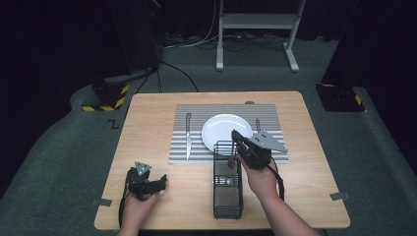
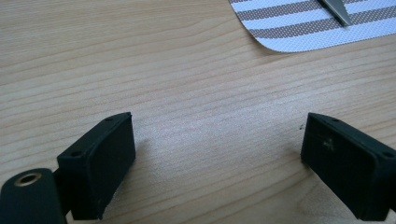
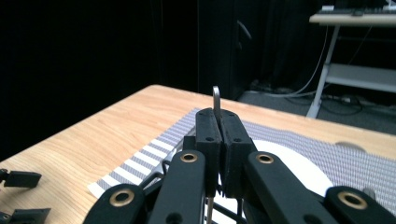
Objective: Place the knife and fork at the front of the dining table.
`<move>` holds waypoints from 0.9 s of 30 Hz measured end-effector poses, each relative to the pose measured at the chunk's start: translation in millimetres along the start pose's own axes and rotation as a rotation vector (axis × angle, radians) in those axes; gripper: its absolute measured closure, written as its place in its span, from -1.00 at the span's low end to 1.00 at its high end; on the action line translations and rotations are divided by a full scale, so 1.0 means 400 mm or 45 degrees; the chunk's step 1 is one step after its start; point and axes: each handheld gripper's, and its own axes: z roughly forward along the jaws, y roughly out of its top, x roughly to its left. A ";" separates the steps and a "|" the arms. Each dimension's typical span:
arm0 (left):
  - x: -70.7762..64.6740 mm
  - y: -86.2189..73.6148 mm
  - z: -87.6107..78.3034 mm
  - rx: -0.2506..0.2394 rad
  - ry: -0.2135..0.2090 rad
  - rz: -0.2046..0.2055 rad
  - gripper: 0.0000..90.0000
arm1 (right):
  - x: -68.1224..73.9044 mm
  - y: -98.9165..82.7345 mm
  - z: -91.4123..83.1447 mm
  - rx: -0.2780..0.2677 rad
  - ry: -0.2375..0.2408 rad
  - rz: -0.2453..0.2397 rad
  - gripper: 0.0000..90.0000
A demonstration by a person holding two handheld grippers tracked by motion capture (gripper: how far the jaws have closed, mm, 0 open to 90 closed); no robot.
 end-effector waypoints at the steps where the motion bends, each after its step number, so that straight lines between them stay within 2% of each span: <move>1: 0.000 0.000 0.000 0.000 0.000 0.000 -0.78 | 0.003 0.004 -0.004 -0.013 0.001 -0.009 0.95; 9: 0.000 0.000 0.000 0.000 0.000 0.000 -0.78 | 0.010 0.040 -0.042 -0.120 0.058 -0.026 0.95; 20: 0.000 0.000 0.000 0.000 0.000 0.001 -0.78 | 0.017 0.079 -0.086 -0.223 0.075 -0.043 0.95; 27: 0.000 0.000 0.000 0.000 0.000 0.000 -0.78 | 0.010 0.113 -0.122 -0.276 0.073 -0.043 0.94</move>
